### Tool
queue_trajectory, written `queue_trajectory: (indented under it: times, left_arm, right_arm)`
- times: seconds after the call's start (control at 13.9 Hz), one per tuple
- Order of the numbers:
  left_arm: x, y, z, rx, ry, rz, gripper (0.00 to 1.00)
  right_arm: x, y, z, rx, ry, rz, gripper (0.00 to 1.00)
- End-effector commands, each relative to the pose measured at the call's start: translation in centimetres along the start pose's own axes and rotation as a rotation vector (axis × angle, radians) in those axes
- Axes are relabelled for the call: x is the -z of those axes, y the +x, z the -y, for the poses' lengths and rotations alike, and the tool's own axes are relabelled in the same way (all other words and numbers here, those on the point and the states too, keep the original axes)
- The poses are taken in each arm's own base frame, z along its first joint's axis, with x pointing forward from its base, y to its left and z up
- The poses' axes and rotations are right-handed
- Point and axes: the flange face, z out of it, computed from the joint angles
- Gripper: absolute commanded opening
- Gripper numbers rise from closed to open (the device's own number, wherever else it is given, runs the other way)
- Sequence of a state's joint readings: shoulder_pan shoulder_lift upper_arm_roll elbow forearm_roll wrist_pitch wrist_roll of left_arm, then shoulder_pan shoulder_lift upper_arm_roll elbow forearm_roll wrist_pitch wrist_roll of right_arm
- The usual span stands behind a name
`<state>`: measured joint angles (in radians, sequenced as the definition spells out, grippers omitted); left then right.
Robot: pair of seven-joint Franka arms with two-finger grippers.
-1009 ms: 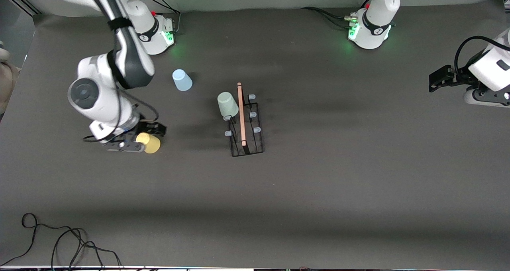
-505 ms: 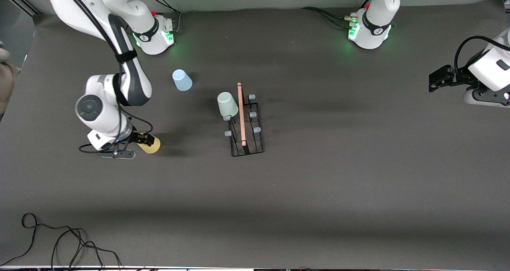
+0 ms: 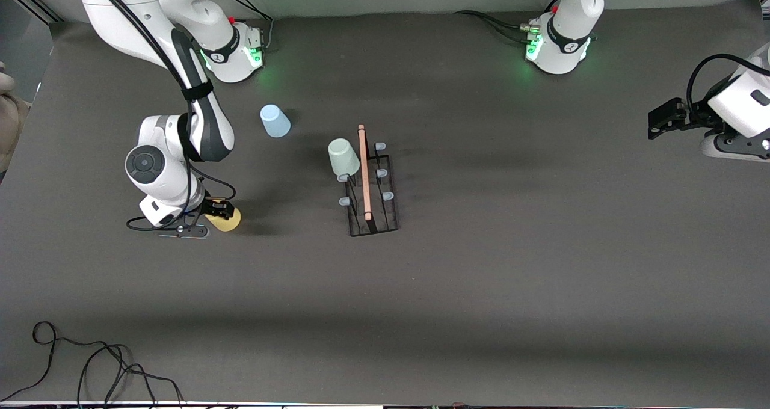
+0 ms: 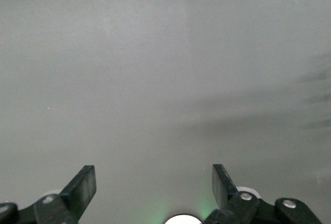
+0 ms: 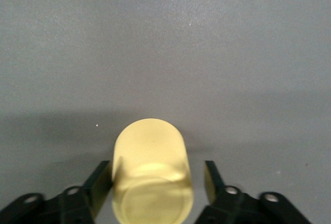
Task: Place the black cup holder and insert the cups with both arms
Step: 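Move the right gripper to the yellow cup and grasp it, then carry the yellow cup to the rack and hang it on a peg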
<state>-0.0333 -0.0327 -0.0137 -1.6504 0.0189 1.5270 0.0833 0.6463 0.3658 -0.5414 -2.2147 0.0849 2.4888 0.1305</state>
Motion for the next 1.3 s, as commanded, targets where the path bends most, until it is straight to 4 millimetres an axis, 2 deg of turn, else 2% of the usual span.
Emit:
queue_trajectory:
  times: [0.0,0.14,0.29,0.43,0.5,0.58,0.72,0.86,1.01,1.08,1.23]
  left_arm:
    - [1.1,-0.6,0.1,0.034,-0.003,-0.013,1.00]
    - [1.0,-0.5,0.0,0.040,-0.003,-0.011,1.00]
    - [1.1,-0.5,-0.1,0.039,-0.003,-0.013,1.00]
    - [1.1,-0.5,0.0,0.039,-0.003,-0.013,1.00]
    - [1.3,-0.5,-0.1,0.037,-0.002,-0.016,1.00]
    - [1.3,-0.5,-0.2,0.036,-0.002,-0.016,1.00]
    - [1.3,-0.5,-0.3,0.034,-0.002,-0.016,1.00]
    - [1.3,-0.5,-0.4,0.033,0.000,-0.016,1.00]
    - [1.3,-0.5,-0.4,0.033,-0.001,-0.014,1.00]
    - [1.3,-0.5,-0.4,0.033,-0.001,-0.014,1.00]
    - [1.3,-0.5,-0.4,0.033,0.000,-0.016,1.00]
  right_arm:
    - [0.3,-0.4,0.2,0.020,0.016,0.042,0.37]
    - [4.2,0.2,1.1,0.036,0.045,0.084,0.31]
    - [9.5,1.8,2.5,0.014,0.094,0.153,0.26]
    - [13.8,2.4,6.2,-0.037,0.262,0.197,0.26]
    - [15.2,2.8,7.2,-0.064,0.307,0.188,0.26]
    - [16.6,3.1,8.3,-0.096,0.317,0.174,0.26]
    - [19.7,3.3,13.0,-0.143,0.314,0.134,0.26]
    - [21.1,2.7,19.4,-0.190,0.287,0.110,0.26]
    - [19.6,0.4,26.7,-0.188,0.235,0.111,0.26]
    - [19.6,0.1,28.5,-0.198,0.223,0.099,0.26]
    - [19.5,-0.4,29.9,-0.199,0.221,0.095,0.26]
